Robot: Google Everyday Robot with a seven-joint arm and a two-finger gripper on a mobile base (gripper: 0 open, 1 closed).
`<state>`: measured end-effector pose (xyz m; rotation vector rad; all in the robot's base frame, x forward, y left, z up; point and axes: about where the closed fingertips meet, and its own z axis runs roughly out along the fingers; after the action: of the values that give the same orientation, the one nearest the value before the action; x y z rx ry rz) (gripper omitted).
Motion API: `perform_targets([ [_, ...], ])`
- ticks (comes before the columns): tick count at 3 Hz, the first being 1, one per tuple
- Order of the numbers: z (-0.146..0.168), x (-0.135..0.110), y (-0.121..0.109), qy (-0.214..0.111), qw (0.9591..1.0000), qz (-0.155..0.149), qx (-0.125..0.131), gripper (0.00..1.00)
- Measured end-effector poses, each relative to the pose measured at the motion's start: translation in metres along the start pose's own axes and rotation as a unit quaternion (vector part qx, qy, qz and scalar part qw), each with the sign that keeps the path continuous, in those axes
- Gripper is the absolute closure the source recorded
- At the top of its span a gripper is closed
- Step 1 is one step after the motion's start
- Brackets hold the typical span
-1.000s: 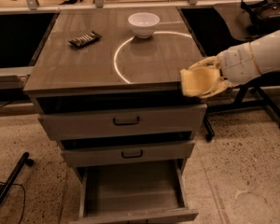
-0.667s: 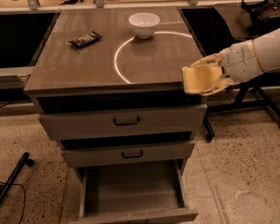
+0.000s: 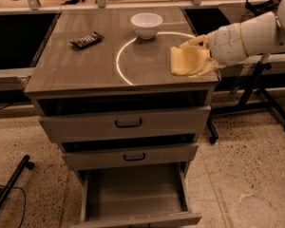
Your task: Pick sponge from bottom drawer and place on counter
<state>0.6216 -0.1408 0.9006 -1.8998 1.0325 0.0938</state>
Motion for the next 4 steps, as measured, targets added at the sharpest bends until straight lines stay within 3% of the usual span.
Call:
perform_targets([
  [1,0.011,0.000,-0.036,0.009,0.9989,0.037,0.026,1.00],
  [3,0.049,0.028,-0.071,0.030,0.9908,0.132,0.005,1.00],
  [4,0.062,0.039,-0.082,0.037,0.9872,0.155,-0.005,1.00],
])
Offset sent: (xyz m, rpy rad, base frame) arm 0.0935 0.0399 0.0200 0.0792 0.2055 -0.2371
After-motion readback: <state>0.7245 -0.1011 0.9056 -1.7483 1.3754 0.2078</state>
